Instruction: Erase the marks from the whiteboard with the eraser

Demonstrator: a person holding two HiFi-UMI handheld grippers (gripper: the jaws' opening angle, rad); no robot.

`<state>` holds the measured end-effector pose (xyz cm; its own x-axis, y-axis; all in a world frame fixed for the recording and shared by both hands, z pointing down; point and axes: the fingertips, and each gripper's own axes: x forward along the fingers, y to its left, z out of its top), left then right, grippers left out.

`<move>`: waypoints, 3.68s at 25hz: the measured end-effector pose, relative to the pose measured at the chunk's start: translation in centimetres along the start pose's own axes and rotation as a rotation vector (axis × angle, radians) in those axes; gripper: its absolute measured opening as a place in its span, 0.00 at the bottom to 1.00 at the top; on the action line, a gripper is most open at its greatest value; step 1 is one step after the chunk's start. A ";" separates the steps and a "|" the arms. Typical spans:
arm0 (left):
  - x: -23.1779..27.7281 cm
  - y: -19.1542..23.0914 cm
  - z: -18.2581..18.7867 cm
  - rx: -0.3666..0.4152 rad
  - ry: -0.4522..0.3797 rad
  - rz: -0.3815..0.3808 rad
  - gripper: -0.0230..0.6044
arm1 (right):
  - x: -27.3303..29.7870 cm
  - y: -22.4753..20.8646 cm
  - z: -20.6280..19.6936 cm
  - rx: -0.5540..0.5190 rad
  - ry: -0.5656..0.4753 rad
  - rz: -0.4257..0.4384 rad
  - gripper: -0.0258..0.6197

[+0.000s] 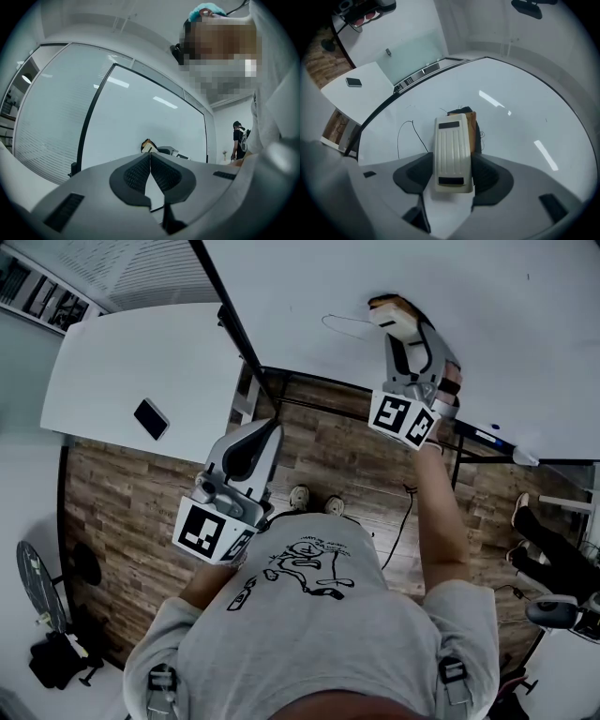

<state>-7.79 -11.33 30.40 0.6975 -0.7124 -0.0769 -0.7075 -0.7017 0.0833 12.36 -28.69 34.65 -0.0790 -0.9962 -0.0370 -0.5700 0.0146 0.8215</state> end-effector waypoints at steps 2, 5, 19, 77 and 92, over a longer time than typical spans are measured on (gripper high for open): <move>0.1 0.0 0.1 0.003 0.000 -0.002 0.07 | 0.0 0.0 0.0 -0.002 -0.002 -0.005 0.44; 0.1 0.1 0.0 0.003 0.002 0.002 0.07 | 0.1 0.1 0.0 -0.005 -0.005 -0.010 0.44; 0.9 0.3 -0.1 0.005 0.012 0.000 0.07 | 0.8 4.1 -0.1 -0.011 -0.024 0.022 0.43; -2.9 2.4 -0.1 -0.026 -0.006 0.044 0.07 | 1.7 4.5 4.6 0.053 -0.028 0.087 0.44; -3.5 3.5 -0.5 -0.032 0.005 0.070 0.07 | 3.2 12.9 4.2 -0.101 0.009 0.185 0.44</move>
<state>-12.64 -11.25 31.49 0.6470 -0.7597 -0.0648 -0.7507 -0.6496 0.1204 1.35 -31.29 42.78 -0.1676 -0.9779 0.1247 -0.4612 0.1896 0.8668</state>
